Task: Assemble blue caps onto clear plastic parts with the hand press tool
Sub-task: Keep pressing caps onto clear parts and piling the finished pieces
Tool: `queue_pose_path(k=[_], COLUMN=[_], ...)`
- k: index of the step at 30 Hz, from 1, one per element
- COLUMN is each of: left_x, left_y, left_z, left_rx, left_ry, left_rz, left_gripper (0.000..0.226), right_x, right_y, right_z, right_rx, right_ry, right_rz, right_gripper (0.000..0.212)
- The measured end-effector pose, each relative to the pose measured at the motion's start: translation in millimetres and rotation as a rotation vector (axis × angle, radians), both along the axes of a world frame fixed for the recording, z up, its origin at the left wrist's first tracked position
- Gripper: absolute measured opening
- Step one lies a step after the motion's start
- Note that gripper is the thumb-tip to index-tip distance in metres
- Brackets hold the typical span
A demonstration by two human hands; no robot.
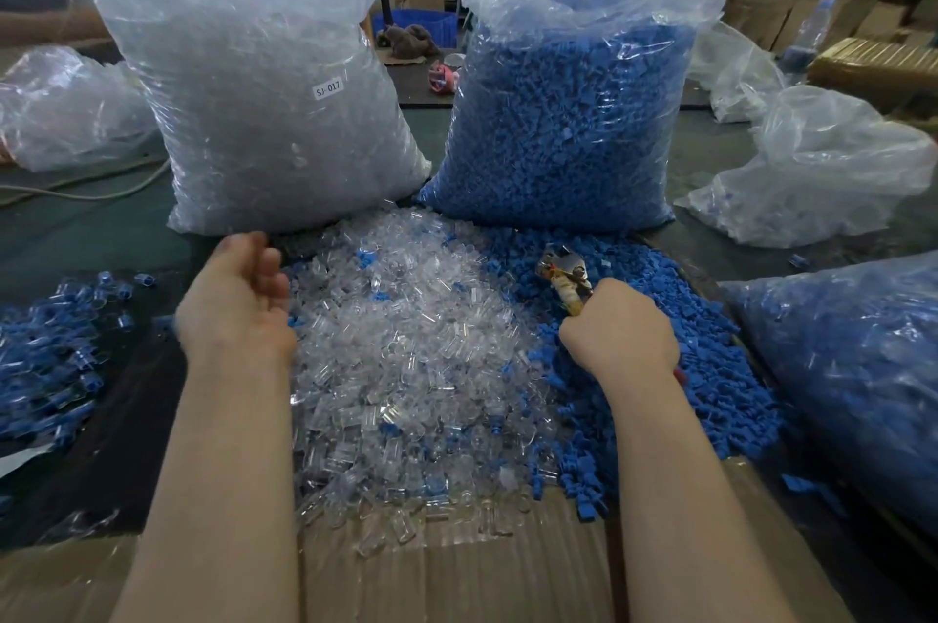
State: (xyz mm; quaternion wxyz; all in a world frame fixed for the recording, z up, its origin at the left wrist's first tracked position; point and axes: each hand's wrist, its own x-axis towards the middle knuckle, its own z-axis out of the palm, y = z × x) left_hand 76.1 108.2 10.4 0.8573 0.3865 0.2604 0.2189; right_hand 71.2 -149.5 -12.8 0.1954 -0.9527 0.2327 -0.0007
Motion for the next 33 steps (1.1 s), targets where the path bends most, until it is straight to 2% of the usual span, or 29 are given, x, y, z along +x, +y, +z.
queue_pose_path(k=[3,7,9,10,14,16,27,33], left_x=[1.2,-2.9,-3.3,-2.5,-3.9,-4.4,-3.8,-5.5], left_y=[-16.7,-43.5,-52.3,-54.8,-57.1,-57.0,-55.1,-57.9], left_z=[-0.7,-9.1,-12.5,-13.5,-11.9,-11.7,-9.6,-8.8], left_rx=[0.607,1.227,1.520,1.618,1.583,1.562,1.402,1.499], left_ry=[0.151,0.337,0.438,0.431,0.290,0.281,0.199,0.304], left_rz=[-0.246,-0.663,-0.712,-0.685,-0.578,-0.555,-0.424,-0.628], left_gripper=[0.017,0.052,0.053,0.049,0.013,0.006,0.008,0.027], right_x=[2.2,2.9,2.6,2.7,3.7,3.7,1.2,1.5], right_y=[0.0,-0.4,-0.1,0.5,3.9,4.8,3.7,3.2], right_z=[-0.5,-1.5,-2.5,-2.5,-1.3,-0.9,-0.1,2.7], right_rx=[0.003,-0.026,-0.040,-0.041,-0.039,-0.035,-0.021,-0.021], right_ry=[0.011,0.005,-0.008,-0.006,0.020,0.021,-0.009,0.045], right_rz=[-0.011,0.006,0.016,0.014,-0.003,-0.006,0.011,0.031], right_gripper=[0.024,0.022,0.024,0.026,0.028,0.029,0.021,0.022])
